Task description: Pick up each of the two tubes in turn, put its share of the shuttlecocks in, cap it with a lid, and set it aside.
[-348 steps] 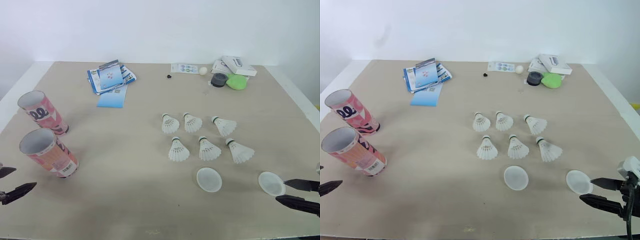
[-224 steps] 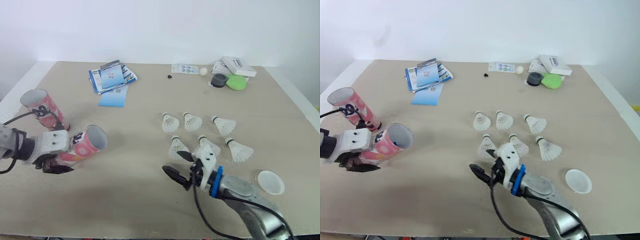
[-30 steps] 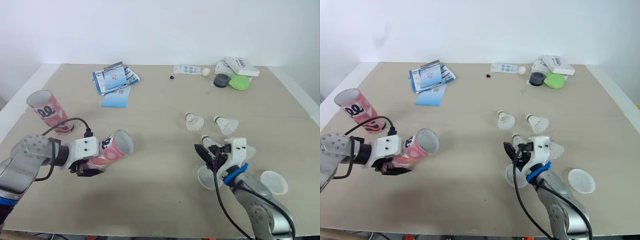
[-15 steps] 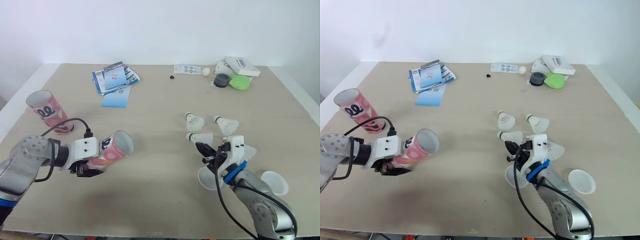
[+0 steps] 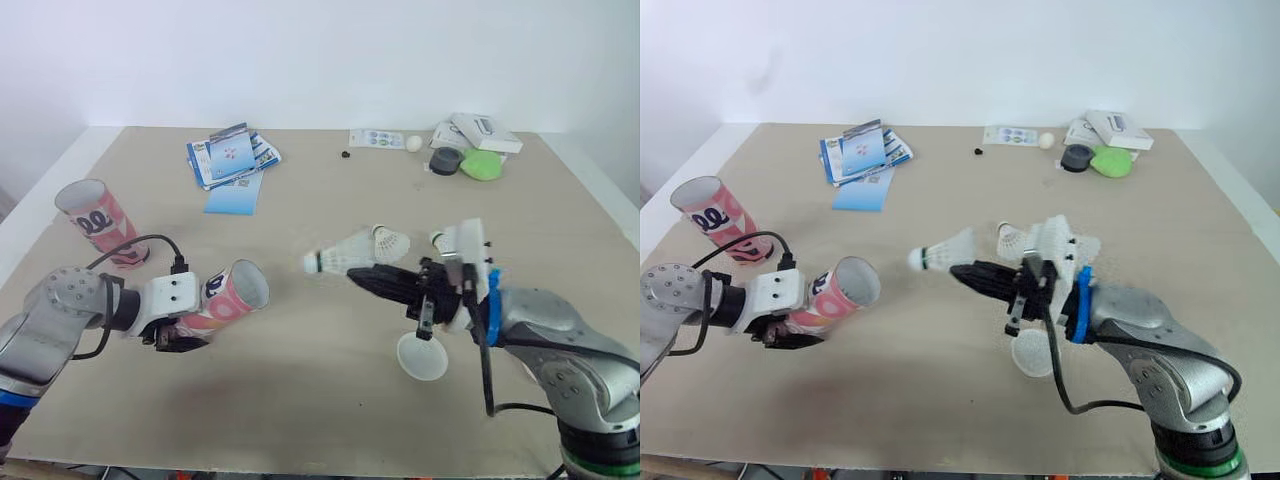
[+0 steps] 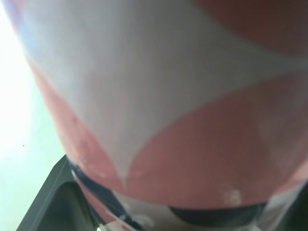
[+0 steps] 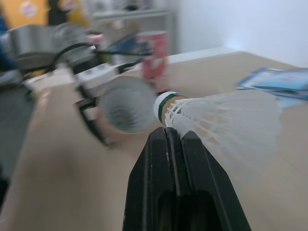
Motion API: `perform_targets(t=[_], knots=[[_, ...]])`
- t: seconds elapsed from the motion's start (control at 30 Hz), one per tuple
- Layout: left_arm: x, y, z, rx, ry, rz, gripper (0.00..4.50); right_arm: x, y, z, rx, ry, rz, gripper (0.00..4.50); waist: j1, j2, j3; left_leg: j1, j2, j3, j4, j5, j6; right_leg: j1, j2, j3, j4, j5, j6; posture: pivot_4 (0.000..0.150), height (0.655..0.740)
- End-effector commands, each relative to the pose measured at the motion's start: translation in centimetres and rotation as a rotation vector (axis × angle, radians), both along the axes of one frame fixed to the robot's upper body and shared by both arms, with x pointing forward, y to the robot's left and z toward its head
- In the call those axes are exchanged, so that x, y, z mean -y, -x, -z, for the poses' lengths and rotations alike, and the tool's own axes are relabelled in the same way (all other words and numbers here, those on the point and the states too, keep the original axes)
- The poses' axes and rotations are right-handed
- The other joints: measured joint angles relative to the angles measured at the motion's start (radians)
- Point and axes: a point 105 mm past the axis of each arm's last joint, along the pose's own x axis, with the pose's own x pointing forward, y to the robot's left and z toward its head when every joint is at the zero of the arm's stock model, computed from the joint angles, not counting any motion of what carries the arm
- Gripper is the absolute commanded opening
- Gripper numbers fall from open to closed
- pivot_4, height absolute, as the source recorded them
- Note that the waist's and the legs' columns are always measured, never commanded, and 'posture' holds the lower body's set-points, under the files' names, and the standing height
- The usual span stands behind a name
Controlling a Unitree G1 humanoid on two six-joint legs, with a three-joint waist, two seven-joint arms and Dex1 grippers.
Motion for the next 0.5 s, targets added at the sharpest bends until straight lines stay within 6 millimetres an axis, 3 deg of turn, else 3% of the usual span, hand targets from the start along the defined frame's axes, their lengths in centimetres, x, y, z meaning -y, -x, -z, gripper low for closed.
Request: perform_targets(t=[0.03, 0.23, 0.5], knots=[[0.4, 0.3, 1.0, -0.038, 0.007, 0.012, 3.38, -2.0, -0.2, -0.8, 0.127, 0.062, -0.103, 0.07, -0.001, 0.000, 0.000, 0.000, 0.000, 0.000, 0.000, 0.000, 0.000, 0.000, 0.000, 0.000, 0.000, 0.000, 0.000, 0.150, 0.7400], [0.4, 0.2, 0.9, -0.036, 0.008, 0.014, 3.38, -6.2, -1.8, 0.3, 0.290, 0.182, -0.214, 0.07, -0.001, 0.000, 0.000, 0.000, 0.000, 0.000, 0.001, 0.001, 0.002, -0.001, 0.000, -0.001, 0.000, 0.002, -0.001, 0.150, 0.7400], [0.3, 0.4, 0.9, -0.038, 0.006, 0.007, 3.38, -8.2, -1.6, 1.3, 0.365, 0.220, -0.308, 0.07, 0.002, -0.001, 0.000, -0.001, 0.000, 0.000, 0.001, 0.001, 0.002, -0.001, 0.000, -0.001, 0.000, 0.002, -0.001, 0.150, 0.7400]])
